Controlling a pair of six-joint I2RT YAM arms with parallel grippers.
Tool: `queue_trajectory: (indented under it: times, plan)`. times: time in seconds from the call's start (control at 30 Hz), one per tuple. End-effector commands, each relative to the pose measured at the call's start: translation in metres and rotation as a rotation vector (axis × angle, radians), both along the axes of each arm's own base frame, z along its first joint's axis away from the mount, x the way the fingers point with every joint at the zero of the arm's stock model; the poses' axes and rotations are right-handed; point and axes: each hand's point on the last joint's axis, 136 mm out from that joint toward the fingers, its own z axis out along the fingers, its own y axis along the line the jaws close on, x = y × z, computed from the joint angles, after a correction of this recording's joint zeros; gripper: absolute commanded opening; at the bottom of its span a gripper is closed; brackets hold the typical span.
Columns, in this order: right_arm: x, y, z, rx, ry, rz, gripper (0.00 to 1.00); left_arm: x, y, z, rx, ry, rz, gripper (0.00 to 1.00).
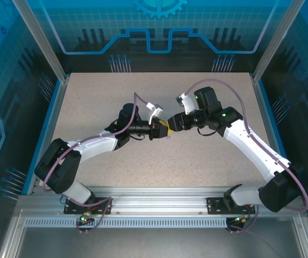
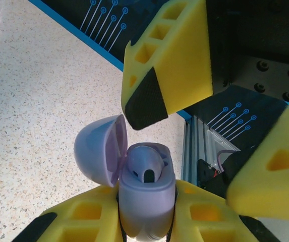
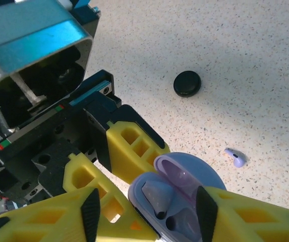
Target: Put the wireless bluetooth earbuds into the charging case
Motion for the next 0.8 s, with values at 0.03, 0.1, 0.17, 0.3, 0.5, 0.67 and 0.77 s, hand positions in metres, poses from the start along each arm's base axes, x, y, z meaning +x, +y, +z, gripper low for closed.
queue_trajectory:
  times: [0.03, 0.1, 0.17, 0.3, 0.5, 0.67, 0.77]
  plan:
    - [-0.001, -0.016, 0.032, -0.002, -0.109, -0.078, 0.64, -0.005, 0.006, 0.021, -0.013, -0.108, 0.009, 0.06]
    - [0.003, -0.029, 0.035, -0.025, -0.132, -0.146, 0.65, -0.005, 0.011, 0.022, -0.012, -0.106, 0.021, 0.06]
    - [0.008, -0.043, 0.031, -0.05, -0.131, -0.215, 0.66, -0.006, 0.018, 0.023, -0.011, -0.097, 0.033, 0.06]
    - [0.017, -0.064, 0.004, -0.134, -0.062, -0.309, 0.67, -0.007, 0.033, 0.029, -0.005, -0.086, 0.059, 0.06]
    - [0.025, -0.073, -0.053, -0.257, 0.076, -0.34, 0.66, -0.015, 0.059, 0.042, 0.007, -0.107, 0.109, 0.07]
    - [0.027, -0.056, -0.096, -0.26, 0.2, -0.29, 0.6, -0.021, 0.076, 0.044, 0.018, -0.105, 0.146, 0.07]
    - [0.026, -0.038, -0.118, -0.243, 0.269, -0.236, 0.55, -0.023, 0.081, 0.043, 0.028, -0.1, 0.159, 0.07]
